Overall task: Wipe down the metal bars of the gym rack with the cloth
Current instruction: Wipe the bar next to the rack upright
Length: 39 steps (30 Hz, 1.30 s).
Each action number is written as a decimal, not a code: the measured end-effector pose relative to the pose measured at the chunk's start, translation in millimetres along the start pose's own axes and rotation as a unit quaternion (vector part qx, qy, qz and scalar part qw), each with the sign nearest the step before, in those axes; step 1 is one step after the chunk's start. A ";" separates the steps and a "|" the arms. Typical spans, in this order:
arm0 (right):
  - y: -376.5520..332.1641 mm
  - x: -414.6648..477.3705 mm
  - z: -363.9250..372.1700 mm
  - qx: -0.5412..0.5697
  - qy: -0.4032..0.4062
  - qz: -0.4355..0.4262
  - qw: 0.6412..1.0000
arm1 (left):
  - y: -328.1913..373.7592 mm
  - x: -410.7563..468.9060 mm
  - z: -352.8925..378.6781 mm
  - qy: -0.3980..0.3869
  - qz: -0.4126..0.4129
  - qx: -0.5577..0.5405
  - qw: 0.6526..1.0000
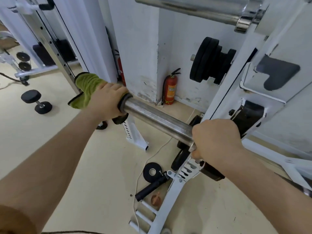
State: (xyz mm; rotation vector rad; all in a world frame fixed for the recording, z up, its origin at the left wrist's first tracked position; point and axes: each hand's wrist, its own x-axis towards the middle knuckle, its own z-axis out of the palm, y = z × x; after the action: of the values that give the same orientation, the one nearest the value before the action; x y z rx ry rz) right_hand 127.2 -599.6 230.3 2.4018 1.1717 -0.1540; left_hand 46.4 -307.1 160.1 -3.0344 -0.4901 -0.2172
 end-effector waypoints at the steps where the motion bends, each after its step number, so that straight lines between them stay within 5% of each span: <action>1: 0.0 -0.9 2.3 0.006 0.004 0.000 1.000 | 18.8 -1.6 -1.6 0.003 0.018 0.002 1.000; 6: 11.4 -17.6 37.8 0.172 0.098 0.018 0.980 | 154.0 -12.1 -12.3 -0.049 0.185 -0.057 0.980; 9: 29.5 -47.1 75.7 0.309 0.237 -0.015 0.921 | 158.9 -9.9 -24.0 -0.102 0.202 -0.155 0.962; 11: 47.3 -67.7 97.6 0.334 0.323 0.052 0.884 | 147.5 -9.6 -33.1 -0.141 0.157 -0.278 0.937; 13: 63.2 -77.7 114.0 0.291 0.271 0.124 0.909 | 150.8 -14.9 -38.8 -0.115 0.071 -0.428 0.894; 16: 70.5 -66.8 119.0 0.199 0.066 0.139 0.968 | 185.9 -27.8 -37.8 -0.098 0.044 -0.532 0.840; 19: 65.2 -47.0 114.7 0.215 0.069 0.100 0.969 | 225.8 -46.1 -16.7 -0.063 0.143 -0.306 0.939; 21: 64.3 -39.9 112.0 0.215 0.074 0.091 0.970 | 228.8 -48.4 -6.6 0.002 0.149 -0.195 0.969; 25: 65.2 -40.1 113.8 0.195 0.082 0.099 0.972 | 215.8 -21.9 -12.6 0.055 0.103 -0.195 0.974; 29: 62.6 -39.5 114.8 0.184 0.081 0.102 0.974 | 181.9 2.4 -17.6 0.018 -0.034 -0.087 0.996; 32: 65.0 -40.2 115.0 0.200 0.079 0.097 0.972 | 171.9 7.2 -25.4 0.004 -0.109 -0.194 0.975; 35: 65.1 -38.4 117.6 0.201 0.082 0.090 0.972 | 211.0 -6.9 -38.2 -0.046 -0.055 -0.458 0.886; 39: 65.1 -35.7 120.1 0.198 0.087 0.097 0.971 | 228.4 -32.4 -21.4 0.064 0.119 -0.295 0.946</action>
State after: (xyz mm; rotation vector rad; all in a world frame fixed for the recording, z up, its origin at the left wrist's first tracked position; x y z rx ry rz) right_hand 166.6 -713.9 157.3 2.9177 1.0485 -0.1269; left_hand 85.7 -535.3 168.1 -3.5740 -0.0406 -0.6469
